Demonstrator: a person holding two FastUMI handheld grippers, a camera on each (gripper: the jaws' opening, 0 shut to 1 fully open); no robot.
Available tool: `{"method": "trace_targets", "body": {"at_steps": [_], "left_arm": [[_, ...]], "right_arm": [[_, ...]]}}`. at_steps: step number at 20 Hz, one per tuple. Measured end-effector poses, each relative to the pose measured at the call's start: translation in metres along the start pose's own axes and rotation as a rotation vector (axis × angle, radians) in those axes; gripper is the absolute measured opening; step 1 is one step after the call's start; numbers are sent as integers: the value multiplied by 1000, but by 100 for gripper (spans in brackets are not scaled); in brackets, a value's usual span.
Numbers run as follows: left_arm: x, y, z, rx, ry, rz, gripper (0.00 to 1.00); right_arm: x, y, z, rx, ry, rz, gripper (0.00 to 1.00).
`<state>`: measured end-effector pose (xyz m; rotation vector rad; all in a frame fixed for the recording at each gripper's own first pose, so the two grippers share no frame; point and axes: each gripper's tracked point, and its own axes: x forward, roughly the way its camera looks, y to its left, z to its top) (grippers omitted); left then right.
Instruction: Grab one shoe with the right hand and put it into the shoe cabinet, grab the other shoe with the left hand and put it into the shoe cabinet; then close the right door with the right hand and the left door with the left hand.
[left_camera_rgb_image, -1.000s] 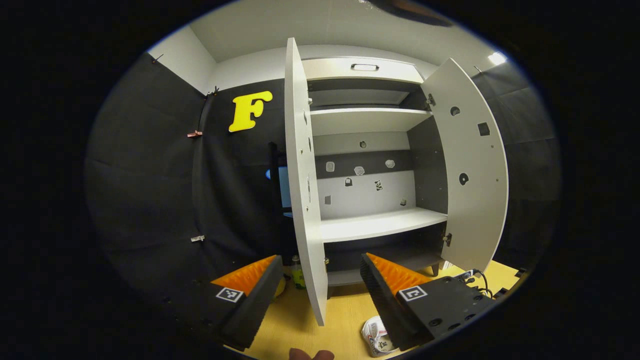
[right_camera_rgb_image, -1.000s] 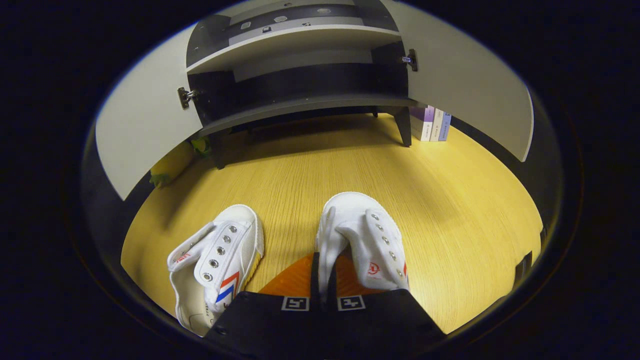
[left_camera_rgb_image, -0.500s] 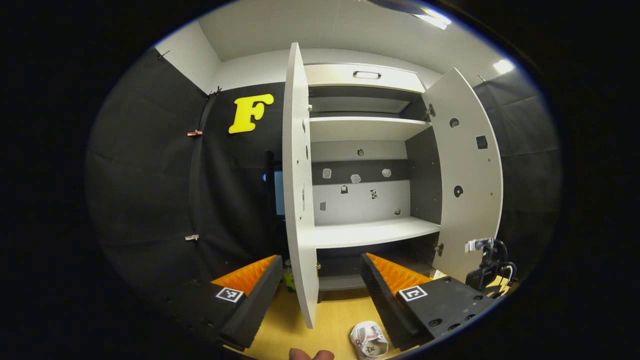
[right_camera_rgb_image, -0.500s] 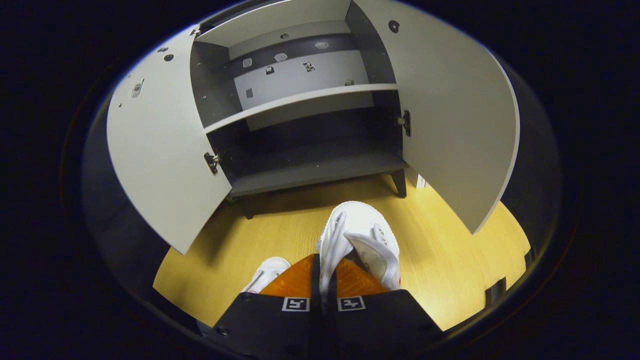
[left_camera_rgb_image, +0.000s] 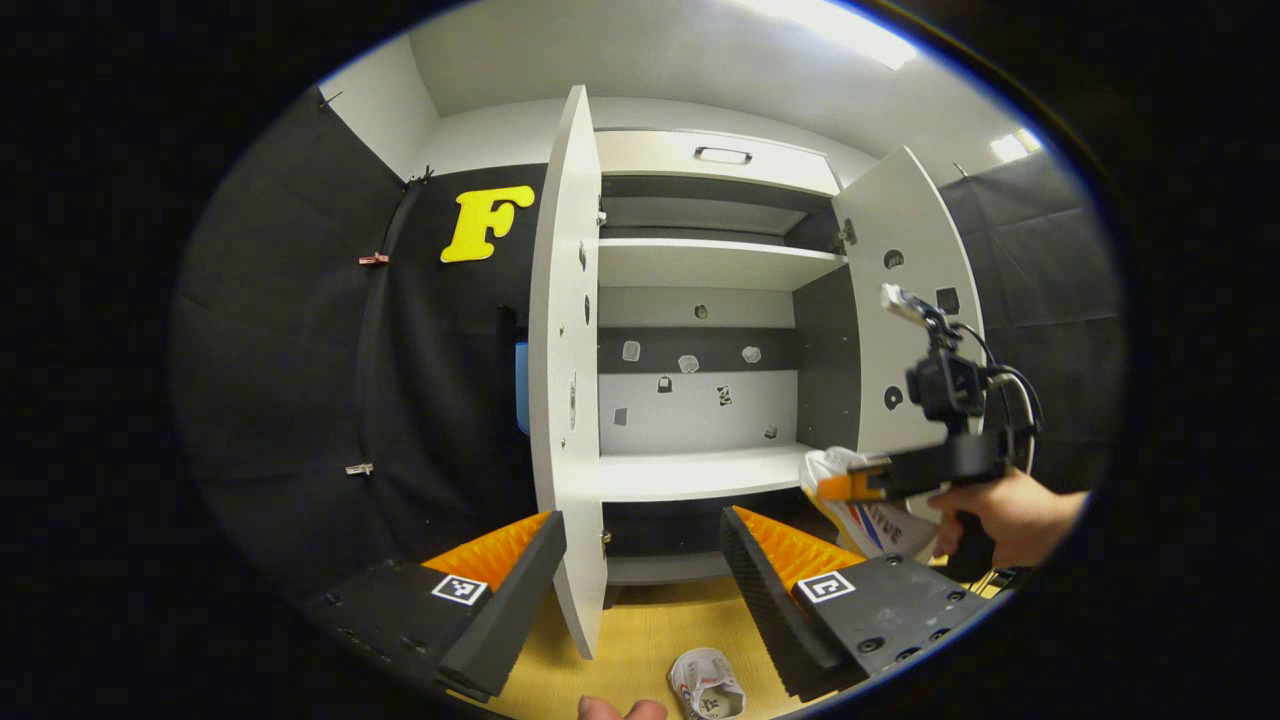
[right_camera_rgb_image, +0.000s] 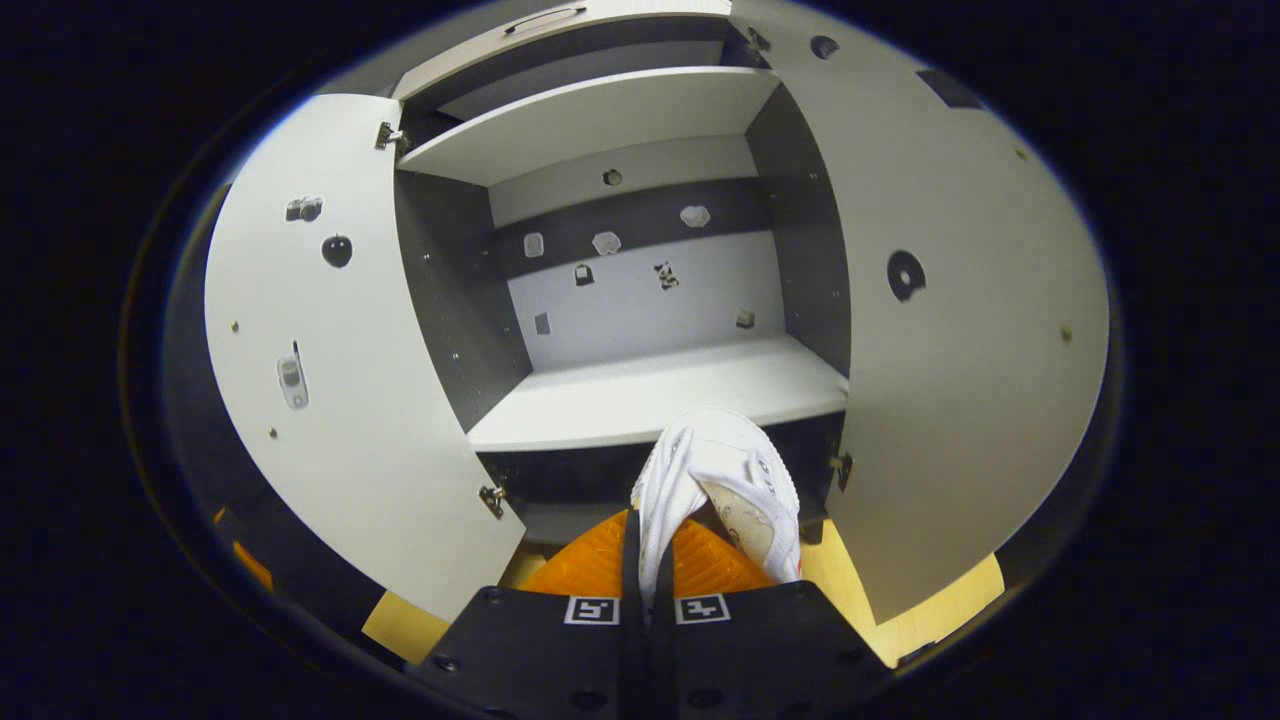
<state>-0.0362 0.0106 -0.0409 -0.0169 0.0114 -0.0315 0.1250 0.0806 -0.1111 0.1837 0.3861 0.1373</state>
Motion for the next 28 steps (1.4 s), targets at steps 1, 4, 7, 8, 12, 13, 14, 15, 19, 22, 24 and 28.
{"method": "trace_targets", "body": {"at_steps": [1,4,7,8,12,13,14,15,19,22,24,28], "left_arm": [[0,-3,0,-9,2,-6,96],[5,-7,2,-22,5,-17,97],[11,-10,4,-22,-4,-5,96],[13,-11,4,-32,-3,0,96],[23,-11,1,-51,6,36,96],[27,-10,0,-51,4,46,96],[30,-9,-1,-50,7,58,96],[33,-8,-3,-49,9,71,96],[44,-1,-15,-52,31,120,96],[47,1,-22,-52,45,147,97],[49,1,-25,-50,52,156,96],[49,-2,-32,-65,67,160,96]], "right_arm": [[11,2,16,-7,-3,1,5],[53,1,62,-46,-13,-13,5],[105,-6,92,-91,-1,-31,5],[122,-10,95,-113,9,-39,5],[196,-21,98,-128,78,-52,5],[213,-26,96,-130,97,-58,5],[229,-32,92,-143,119,-70,5],[245,-39,89,-162,136,-83,5],[290,-49,74,-189,173,-91,5],[312,-55,67,-235,184,-101,5],[321,-57,65,-243,197,-111,5],[328,-60,56,-228,235,-130,6]]}}
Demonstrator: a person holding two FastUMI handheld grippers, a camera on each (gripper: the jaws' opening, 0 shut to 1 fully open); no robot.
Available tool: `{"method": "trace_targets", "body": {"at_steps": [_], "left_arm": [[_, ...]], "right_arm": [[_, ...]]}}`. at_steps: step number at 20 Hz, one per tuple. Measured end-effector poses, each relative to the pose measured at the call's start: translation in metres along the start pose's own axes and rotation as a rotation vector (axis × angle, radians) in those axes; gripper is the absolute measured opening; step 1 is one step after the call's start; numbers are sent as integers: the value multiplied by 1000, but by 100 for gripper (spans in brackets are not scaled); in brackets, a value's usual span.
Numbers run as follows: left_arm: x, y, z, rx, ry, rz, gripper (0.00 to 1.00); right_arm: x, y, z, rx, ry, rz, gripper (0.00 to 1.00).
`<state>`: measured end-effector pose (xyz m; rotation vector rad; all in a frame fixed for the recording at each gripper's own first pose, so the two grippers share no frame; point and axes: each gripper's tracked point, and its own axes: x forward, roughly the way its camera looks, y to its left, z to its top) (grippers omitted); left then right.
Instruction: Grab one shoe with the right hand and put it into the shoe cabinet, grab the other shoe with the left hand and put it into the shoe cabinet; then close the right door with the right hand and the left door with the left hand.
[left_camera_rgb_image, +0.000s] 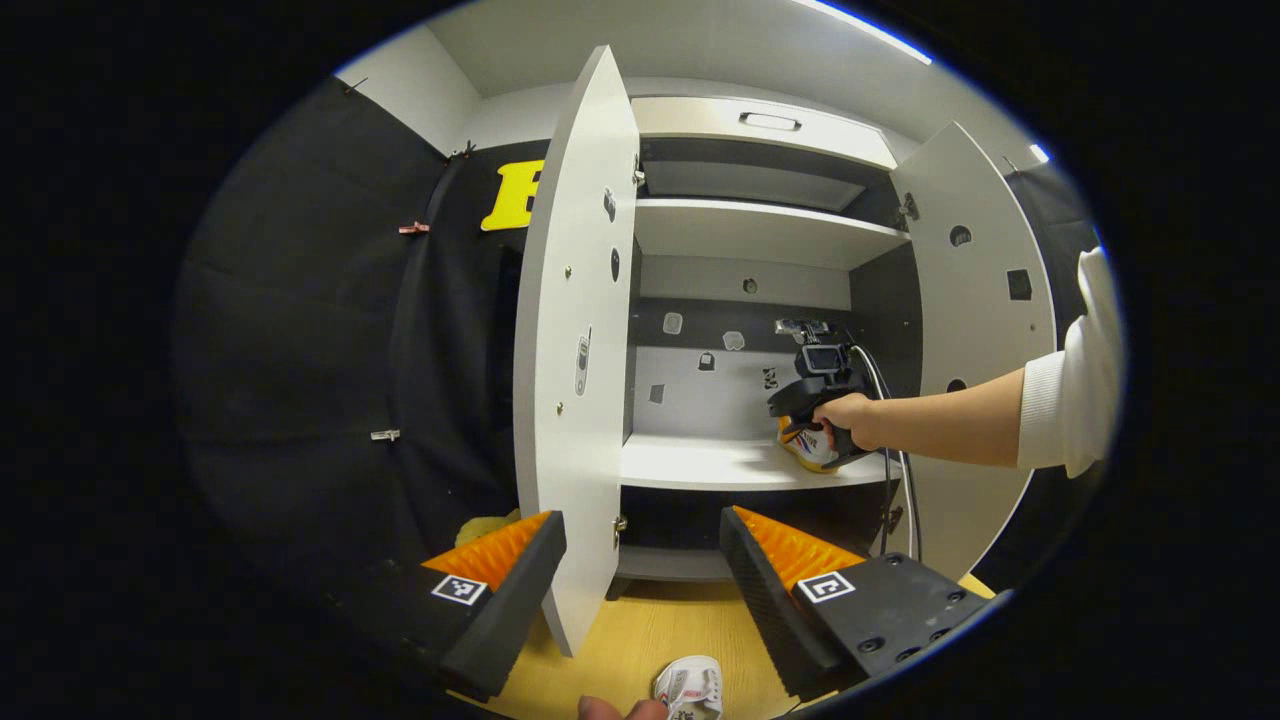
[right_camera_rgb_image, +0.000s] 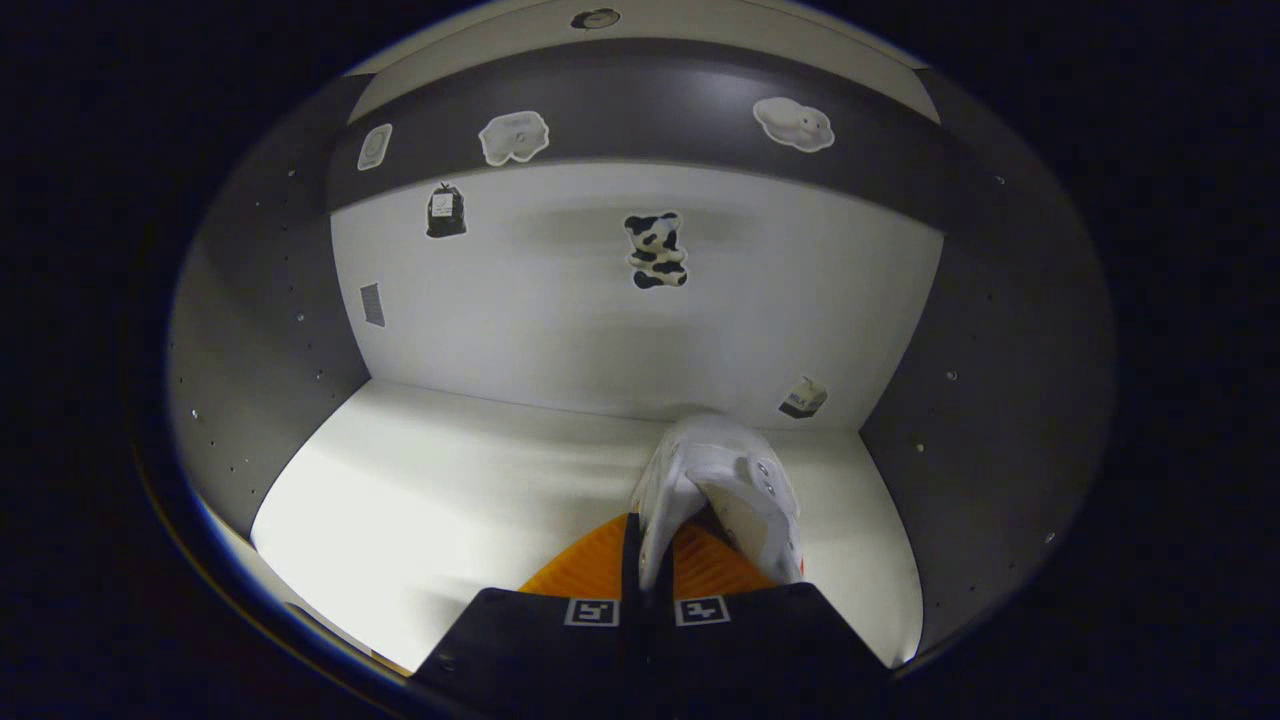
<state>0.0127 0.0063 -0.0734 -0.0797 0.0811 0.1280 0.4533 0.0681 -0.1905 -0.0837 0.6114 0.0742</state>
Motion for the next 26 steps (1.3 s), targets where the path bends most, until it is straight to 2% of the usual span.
{"method": "trace_targets", "body": {"at_steps": [3,5,6,8,10,13,17,22,26], "left_arm": [[-2,2,0,-2,-2,0,96],[-6,3,3,6,-10,-4,96],[-8,5,4,9,-14,-7,96],[-13,8,4,6,-16,-15,96],[-21,14,4,3,-18,-20,96],[-34,18,7,7,-29,-35,96],[-48,19,6,-1,-34,-76,96],[-55,28,2,-5,-47,-112,96],[-55,43,-12,23,-52,-105,97]], "right_arm": [[-1,-1,-5,6,25,-20,14],[-8,8,-10,19,50,7,35],[-13,9,-10,17,59,8,55],[-24,12,-11,12,65,4,75],[-38,13,-10,20,59,-4,85],[-63,10,-13,15,49,-25,92],[-109,5,-1,32,-71,-42,95],[-194,14,17,69,-275,10,97],[-266,25,10,79,-409,51,97]]}}
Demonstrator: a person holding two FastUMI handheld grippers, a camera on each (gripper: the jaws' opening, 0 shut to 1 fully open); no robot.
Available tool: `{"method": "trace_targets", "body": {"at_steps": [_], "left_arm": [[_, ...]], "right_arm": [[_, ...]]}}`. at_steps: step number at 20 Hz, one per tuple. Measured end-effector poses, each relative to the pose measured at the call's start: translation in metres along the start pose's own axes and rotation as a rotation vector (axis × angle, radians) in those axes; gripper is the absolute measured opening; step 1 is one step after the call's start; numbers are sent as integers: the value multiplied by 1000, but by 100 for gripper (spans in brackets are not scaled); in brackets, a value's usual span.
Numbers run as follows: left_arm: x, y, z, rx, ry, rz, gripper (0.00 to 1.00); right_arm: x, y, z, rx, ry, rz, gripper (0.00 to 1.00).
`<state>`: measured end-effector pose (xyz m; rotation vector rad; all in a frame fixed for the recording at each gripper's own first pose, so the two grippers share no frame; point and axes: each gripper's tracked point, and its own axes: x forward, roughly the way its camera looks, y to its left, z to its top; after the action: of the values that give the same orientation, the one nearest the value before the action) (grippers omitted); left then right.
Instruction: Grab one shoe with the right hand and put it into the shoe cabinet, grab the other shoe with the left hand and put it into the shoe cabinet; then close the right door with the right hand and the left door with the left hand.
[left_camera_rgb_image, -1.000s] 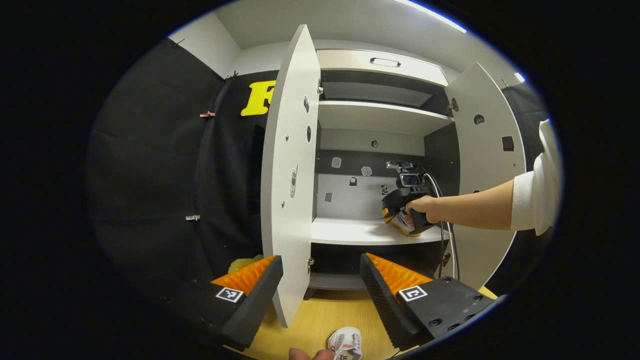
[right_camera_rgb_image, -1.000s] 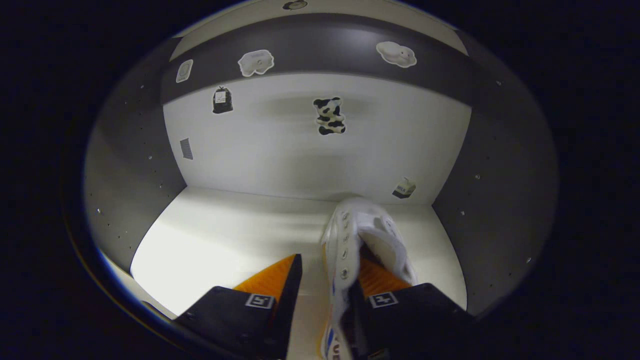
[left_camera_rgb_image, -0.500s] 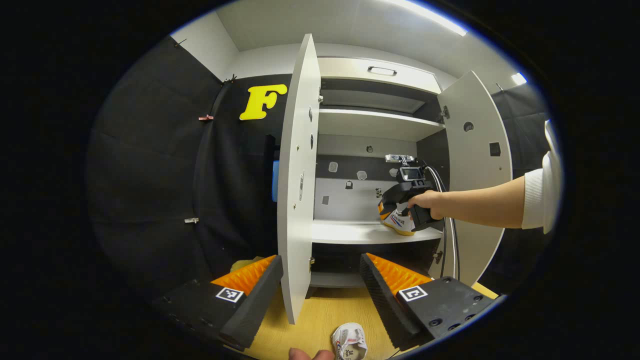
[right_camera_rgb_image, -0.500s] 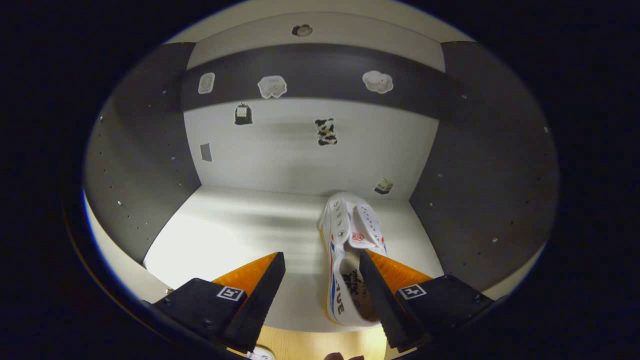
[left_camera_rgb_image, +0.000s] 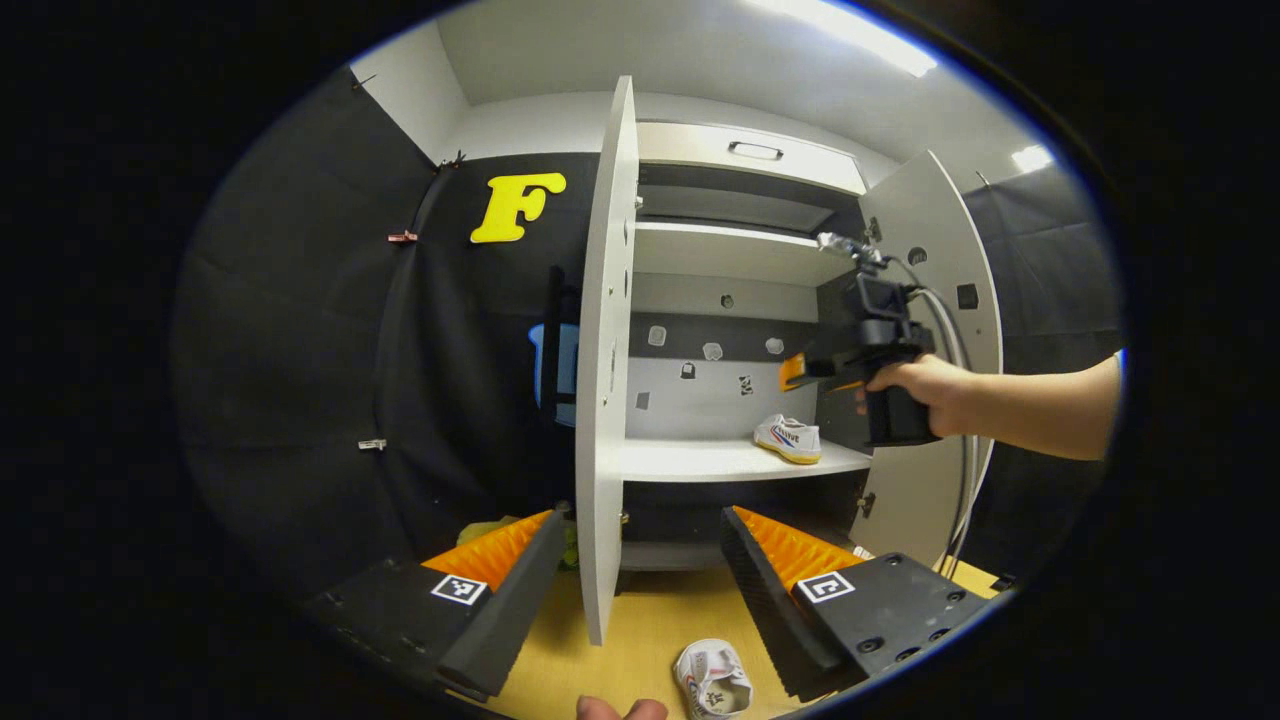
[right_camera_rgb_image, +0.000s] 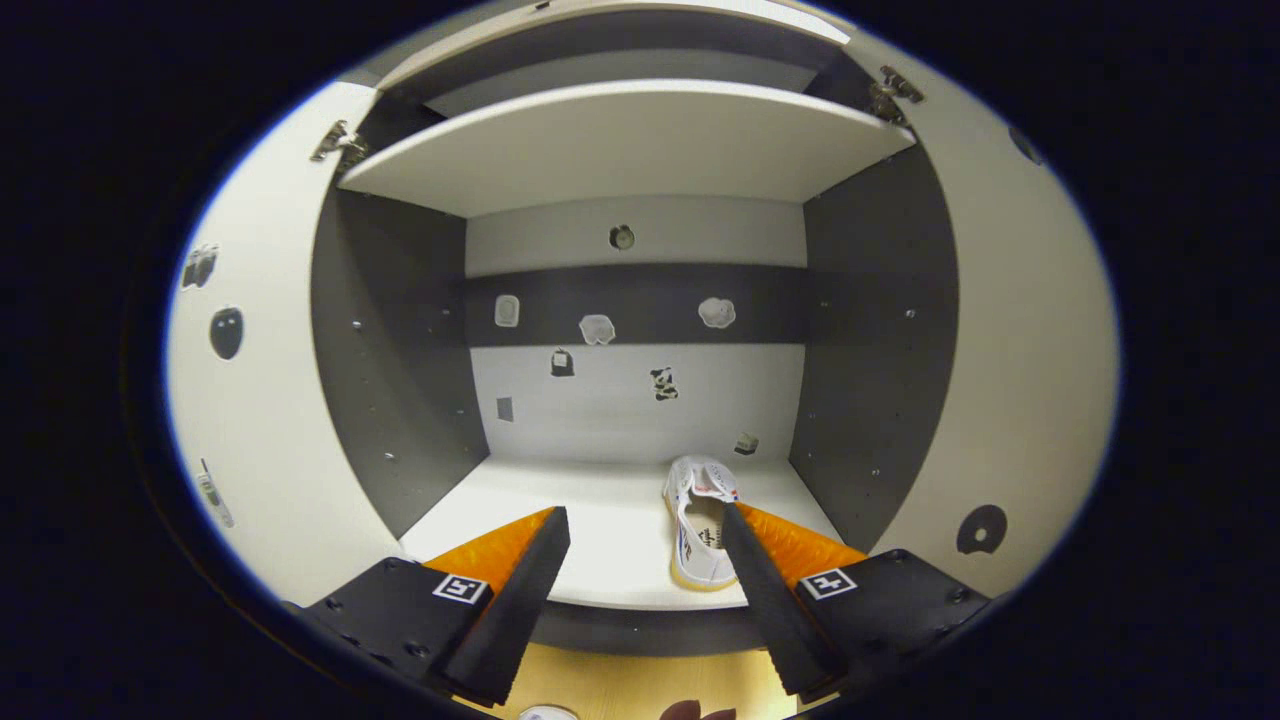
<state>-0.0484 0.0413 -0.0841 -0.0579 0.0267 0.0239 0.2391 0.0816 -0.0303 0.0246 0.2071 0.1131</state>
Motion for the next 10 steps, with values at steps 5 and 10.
{"method": "trace_targets", "body": {"at_steps": [5,10], "left_arm": [[-5,-7,-33,-2,11,-12,96],[-4,-27,-72,-4,33,-50,96]], "right_arm": [[-86,23,-8,7,-101,76,97],[-147,12,-43,26,-174,73,97]]}}
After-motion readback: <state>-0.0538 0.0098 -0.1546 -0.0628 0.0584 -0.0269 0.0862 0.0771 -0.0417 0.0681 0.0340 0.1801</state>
